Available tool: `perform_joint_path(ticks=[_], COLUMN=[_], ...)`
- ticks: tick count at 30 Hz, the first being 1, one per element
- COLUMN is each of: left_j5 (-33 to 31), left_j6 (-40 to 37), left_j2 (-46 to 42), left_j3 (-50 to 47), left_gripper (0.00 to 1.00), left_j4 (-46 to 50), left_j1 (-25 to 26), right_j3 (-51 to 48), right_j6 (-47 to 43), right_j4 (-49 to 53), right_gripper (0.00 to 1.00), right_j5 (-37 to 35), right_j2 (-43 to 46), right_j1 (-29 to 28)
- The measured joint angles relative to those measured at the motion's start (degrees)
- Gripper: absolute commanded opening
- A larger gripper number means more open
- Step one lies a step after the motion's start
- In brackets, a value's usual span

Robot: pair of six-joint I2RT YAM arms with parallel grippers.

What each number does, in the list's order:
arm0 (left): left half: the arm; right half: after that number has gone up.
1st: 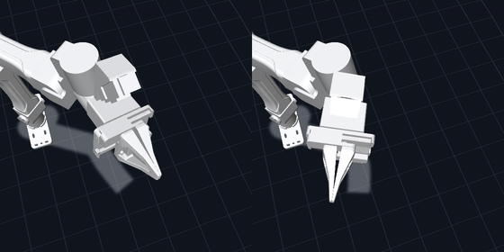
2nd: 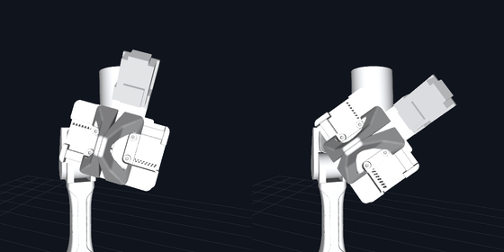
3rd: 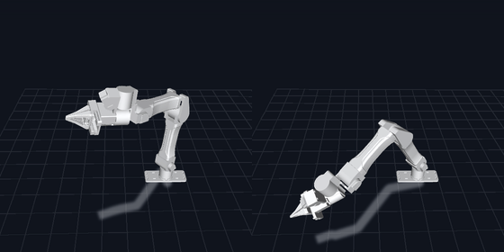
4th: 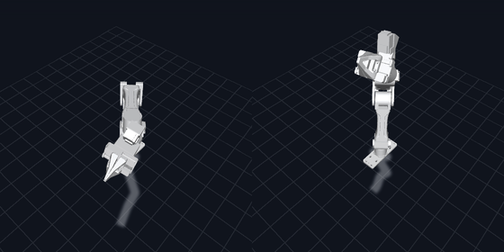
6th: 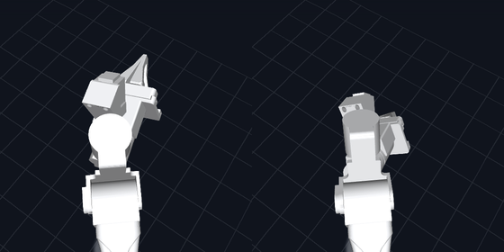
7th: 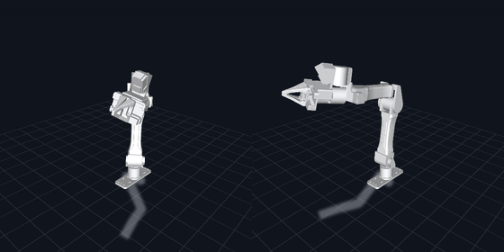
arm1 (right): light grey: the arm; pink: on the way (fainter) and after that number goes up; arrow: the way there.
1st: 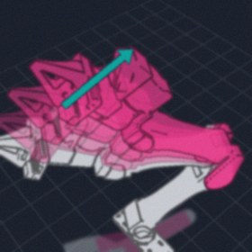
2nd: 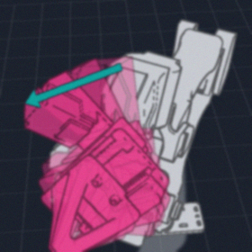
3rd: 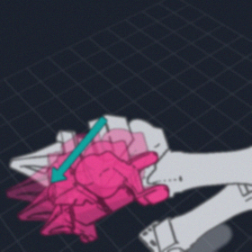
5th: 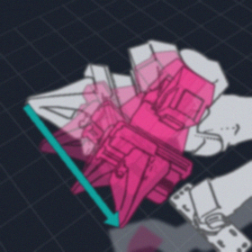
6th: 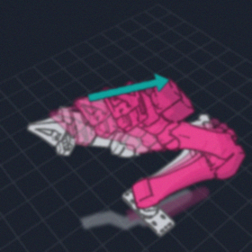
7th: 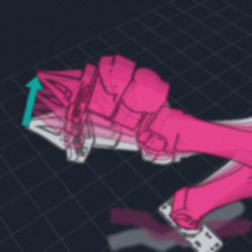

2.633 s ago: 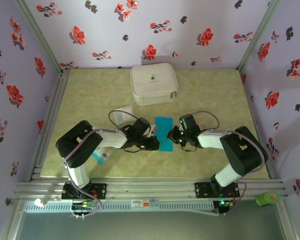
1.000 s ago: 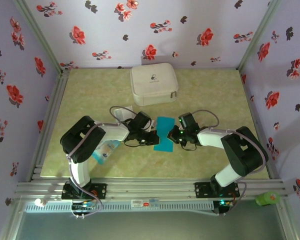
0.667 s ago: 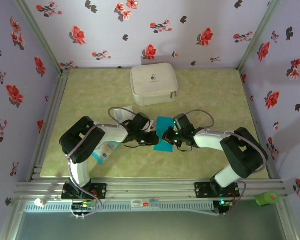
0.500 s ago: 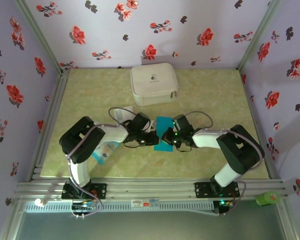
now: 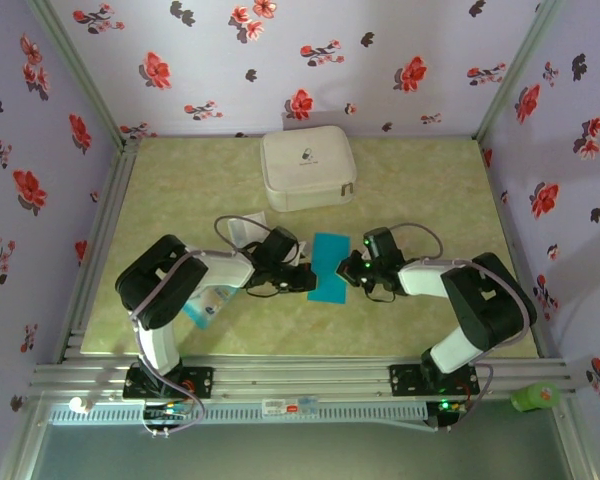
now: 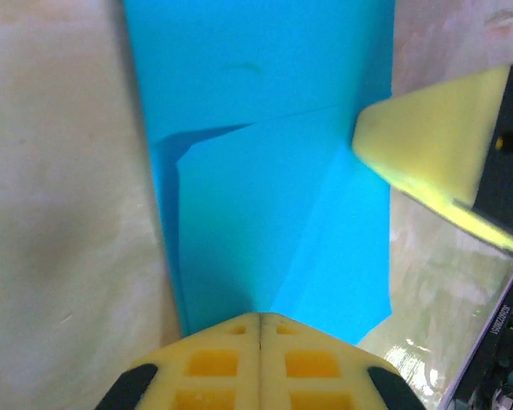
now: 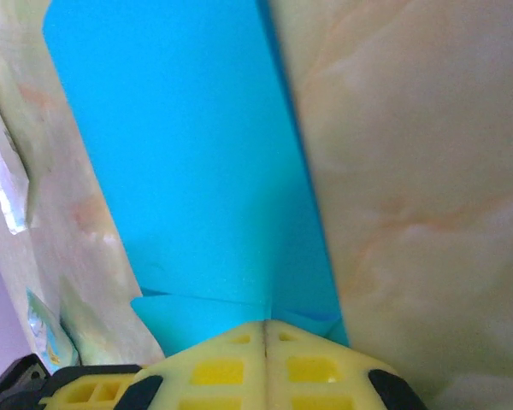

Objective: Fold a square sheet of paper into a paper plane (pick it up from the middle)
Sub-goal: Fold the triangle a second time at the center of the table.

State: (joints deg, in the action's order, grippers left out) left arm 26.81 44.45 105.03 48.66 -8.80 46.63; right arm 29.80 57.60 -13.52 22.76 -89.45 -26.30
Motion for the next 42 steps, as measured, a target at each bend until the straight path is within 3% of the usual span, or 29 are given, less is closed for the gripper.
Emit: perform_joint_path(ticks=[12, 17, 25, 29, 42], left_j5=[-0.8, -0.7, -0.7, -0.7, -4.2], left_j6=[0.0, 0.0, 0.0, 0.0, 0.2], left_j2=[-1.2, -1.2, -1.1, -1.1, -4.2], left_j3=[-1.7, -1.7, -1.5, -1.5, 2.8], left_gripper=[0.00, 0.00, 0.00, 0.00, 0.02], left_j4=[-1.2, -1.2, -1.0, -1.0, 5.1], left_j1=[0.0, 0.0, 0.0, 0.0, 0.5], right_j3=[-2.9, -2.4, 3.3, 2.7, 0.4], right_j6=[0.0, -0.7, -2.8, -3.0, -2.1], right_j4=[-3.8, -1.4, 3.2, 4.4, -4.2], right_gripper=[0.11, 0.08, 0.00, 0.00, 0.00], right_j5=[-1.4, -1.5, -0.5, -2.8, -1.1], right_j2=[3.8, 7.0, 1.4, 0.2, -2.2], right_j1=[4.3, 4.3, 0.5, 1.4, 2.3])
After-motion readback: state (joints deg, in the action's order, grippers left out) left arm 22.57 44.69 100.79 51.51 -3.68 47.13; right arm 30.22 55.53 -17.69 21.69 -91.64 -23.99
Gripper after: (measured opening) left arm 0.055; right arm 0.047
